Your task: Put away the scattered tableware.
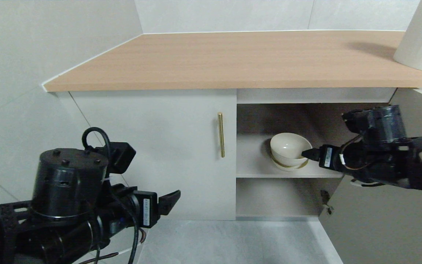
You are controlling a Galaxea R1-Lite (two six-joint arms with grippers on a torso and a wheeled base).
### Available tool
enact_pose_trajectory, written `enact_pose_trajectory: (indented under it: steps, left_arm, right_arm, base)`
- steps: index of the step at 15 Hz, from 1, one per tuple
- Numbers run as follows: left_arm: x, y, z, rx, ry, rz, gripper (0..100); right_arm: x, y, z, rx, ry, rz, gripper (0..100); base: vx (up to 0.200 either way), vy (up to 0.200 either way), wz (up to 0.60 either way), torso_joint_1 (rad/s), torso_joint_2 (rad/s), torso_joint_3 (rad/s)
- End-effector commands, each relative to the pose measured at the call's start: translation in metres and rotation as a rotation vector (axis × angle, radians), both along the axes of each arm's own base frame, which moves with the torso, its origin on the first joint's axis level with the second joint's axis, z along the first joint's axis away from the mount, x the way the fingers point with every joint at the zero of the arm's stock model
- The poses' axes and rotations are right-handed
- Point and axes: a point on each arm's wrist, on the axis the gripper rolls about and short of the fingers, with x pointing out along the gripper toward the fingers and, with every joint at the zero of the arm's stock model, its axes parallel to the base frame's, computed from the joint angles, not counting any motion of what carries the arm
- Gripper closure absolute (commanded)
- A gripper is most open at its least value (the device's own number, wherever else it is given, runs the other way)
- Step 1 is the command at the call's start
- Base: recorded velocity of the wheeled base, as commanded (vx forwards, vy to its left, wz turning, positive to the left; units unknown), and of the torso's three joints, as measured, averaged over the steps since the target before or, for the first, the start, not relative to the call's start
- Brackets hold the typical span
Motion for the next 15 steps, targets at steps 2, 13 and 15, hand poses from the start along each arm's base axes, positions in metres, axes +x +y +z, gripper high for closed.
enact_pose_trajectory:
  steps: [2, 13, 15]
  left_arm:
    - [-0.007, 0.037, 0.004, -0.031, -0.023, 0.117, 0]
    - [-0.016, 0.046, 0.024, -0.031, -0.113, 0.122, 0]
    - [-0.015, 0.045, 0.023, -0.015, -0.112, 0.114, 0]
  right_arm:
    - [-0.089, -0.016, 0.035, 0.048, -0.064, 0.123, 0]
    - [-0.126, -0.027, 0.02, -0.01, -0.009, 0.191, 0]
    - [-0.126, -0.025, 0.02, -0.016, -0.006, 0.206, 0]
  base:
    - [0.0, 0.0, 0.0, 0.0, 0.0, 0.0]
    - [0.0, 0.0, 0.0, 0.0, 0.0, 0.0]
    - [-0.1, 0.0, 0.0, 0.001, 0.0, 0.004]
